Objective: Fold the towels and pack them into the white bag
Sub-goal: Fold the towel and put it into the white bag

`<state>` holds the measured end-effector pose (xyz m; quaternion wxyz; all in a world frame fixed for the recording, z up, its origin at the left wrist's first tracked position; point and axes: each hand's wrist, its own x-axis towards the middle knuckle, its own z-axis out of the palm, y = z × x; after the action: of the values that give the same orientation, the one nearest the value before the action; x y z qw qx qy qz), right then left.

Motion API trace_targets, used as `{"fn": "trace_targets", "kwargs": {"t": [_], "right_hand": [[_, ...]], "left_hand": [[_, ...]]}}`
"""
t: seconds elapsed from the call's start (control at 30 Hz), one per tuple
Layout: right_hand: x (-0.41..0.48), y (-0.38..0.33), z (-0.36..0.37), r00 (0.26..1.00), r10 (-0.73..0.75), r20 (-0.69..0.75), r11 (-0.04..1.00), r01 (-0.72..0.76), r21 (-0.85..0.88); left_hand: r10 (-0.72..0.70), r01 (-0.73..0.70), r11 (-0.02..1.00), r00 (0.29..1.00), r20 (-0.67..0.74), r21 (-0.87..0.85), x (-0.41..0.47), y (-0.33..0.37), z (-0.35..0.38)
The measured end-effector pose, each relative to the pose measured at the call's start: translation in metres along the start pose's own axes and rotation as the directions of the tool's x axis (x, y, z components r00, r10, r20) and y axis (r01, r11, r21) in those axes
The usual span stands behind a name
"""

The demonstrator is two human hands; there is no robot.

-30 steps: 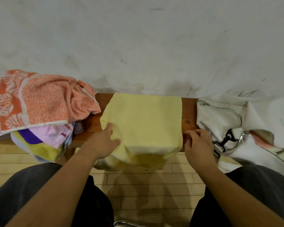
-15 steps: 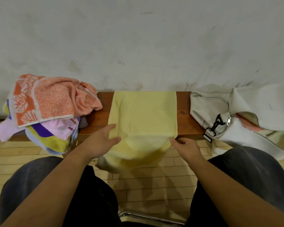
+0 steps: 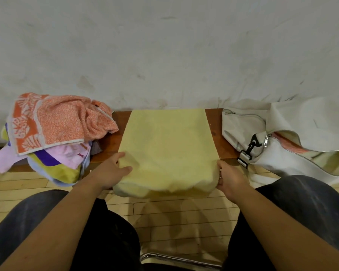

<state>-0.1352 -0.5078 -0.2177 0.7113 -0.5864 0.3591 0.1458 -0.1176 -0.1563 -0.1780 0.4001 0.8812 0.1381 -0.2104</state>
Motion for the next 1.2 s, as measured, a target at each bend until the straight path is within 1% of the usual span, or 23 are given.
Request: {"fn": "trace_targets", "kwargs": {"t": [0.03,0.1,0.17,0.2,0.23,0.3,0.37,0.43,0.5,0.57,0.6,0.67,0.7,0.73,0.77,0.8,0.87,0.93,1.0,1.07,1.13,1.2], "right_hand": [[-0.001,0.003,-0.002,0.997,0.020,0.073,0.999,-0.018,-0.034],[0.000,0.012,-0.006,0.969,0.087,0.232,0.989,-0.055,-0.140],[-0.001,0.018,-0.010,0.915,0.163,0.368,0.952,-0.048,-0.304],[-0.003,0.021,-0.010,0.886,0.204,0.416,0.919,-0.027,-0.393],[-0.005,0.023,-0.011,0.858,0.244,0.452,0.882,-0.002,-0.472],[-0.008,0.026,-0.010,0.815,0.326,0.479,0.799,0.033,-0.601],[-0.015,0.026,-0.010,0.766,0.411,0.494,0.713,0.066,-0.698],[-0.022,0.024,-0.010,0.715,0.474,0.514,0.664,0.093,-0.742],[-0.029,0.020,-0.009,0.682,0.496,0.537,0.648,0.121,-0.752],[-0.037,0.017,-0.007,0.657,0.474,0.586,0.679,0.151,-0.719],[-0.041,0.015,-0.006,0.648,0.443,0.619,0.706,0.173,-0.687],[-0.045,0.011,-0.004,0.662,0.340,0.668,0.776,0.204,-0.597],[-0.045,0.009,-0.004,0.690,0.269,0.672,0.816,0.207,-0.540],[-0.044,0.007,-0.004,0.726,0.198,0.659,0.854,0.203,-0.480],[-0.044,0.005,-0.004,0.761,0.135,0.635,0.884,0.196,-0.423],[-0.043,0.003,-0.004,0.792,0.082,0.605,0.908,0.191,-0.373],[-0.041,0.001,-0.004,0.851,-0.023,0.525,0.936,0.203,-0.288],[-0.036,-0.002,-0.006,0.898,-0.134,0.420,0.943,0.245,-0.223],[-0.030,-0.003,-0.008,0.932,-0.215,0.293,0.948,0.271,-0.166],[-0.027,-0.006,-0.011,0.943,-0.275,0.185,0.948,0.298,-0.113],[-0.028,-0.009,-0.012,0.942,-0.305,0.142,0.946,0.317,-0.071],[-0.032,-0.014,-0.012,0.944,-0.287,0.163,0.953,0.299,-0.056]], "left_hand": [[-0.027,0.027,0.996,1.000,0.010,-0.081,0.000,0.001,0.001],[-0.088,0.101,0.961,0.994,0.063,-0.258,-0.003,0.001,0.003],[-0.135,0.162,0.929,0.986,0.102,-0.334,-0.008,0.003,0.004],[-0.155,0.178,0.919,0.984,0.093,-0.352,-0.010,0.001,0.006],[-0.171,0.188,0.909,0.982,0.080,-0.372,-0.011,-0.001,0.007],[-0.205,0.213,0.882,0.977,0.065,-0.421,-0.014,-0.008,0.006],[-0.233,0.257,0.849,0.966,0.109,-0.462,-0.016,-0.016,0.003],[-0.217,0.295,0.859,0.950,0.223,-0.419,-0.026,-0.017,0.001],[-0.194,0.312,0.902,0.910,0.365,-0.298,-0.035,-0.019,0.002],[-0.195,0.304,0.938,0.859,0.473,-0.167,-0.041,-0.023,0.004],[-0.203,0.291,0.951,0.842,0.500,-0.103,-0.044,-0.024,0.005],[-0.237,0.267,0.964,0.829,0.507,0.014,-0.045,-0.029,0.006],[-0.252,0.267,0.963,0.827,0.503,0.044,-0.046,-0.031,0.005],[-0.252,0.273,0.962,0.829,0.499,0.032,-0.046,-0.032,0.005],[-0.234,0.277,0.961,0.841,0.487,-0.017,-0.047,-0.033,0.004],[-0.210,0.280,0.955,0.869,0.448,-0.097,-0.047,-0.033,0.003],[-0.170,0.266,0.919,0.934,0.315,-0.292,-0.045,-0.029,0.000],[-0.171,0.219,0.884,0.974,0.150,-0.413,-0.043,-0.021,-0.003],[-0.204,0.177,0.864,0.979,-0.006,-0.472,-0.039,-0.015,-0.006],[-0.186,0.105,0.847,0.977,-0.105,-0.522,-0.038,-0.013,-0.009],[-0.116,0.030,0.838,0.986,-0.124,-0.545,-0.038,-0.011,-0.012],[-0.076,0.011,0.790,0.994,-0.080,-0.613,-0.040,-0.008,-0.014]]}}
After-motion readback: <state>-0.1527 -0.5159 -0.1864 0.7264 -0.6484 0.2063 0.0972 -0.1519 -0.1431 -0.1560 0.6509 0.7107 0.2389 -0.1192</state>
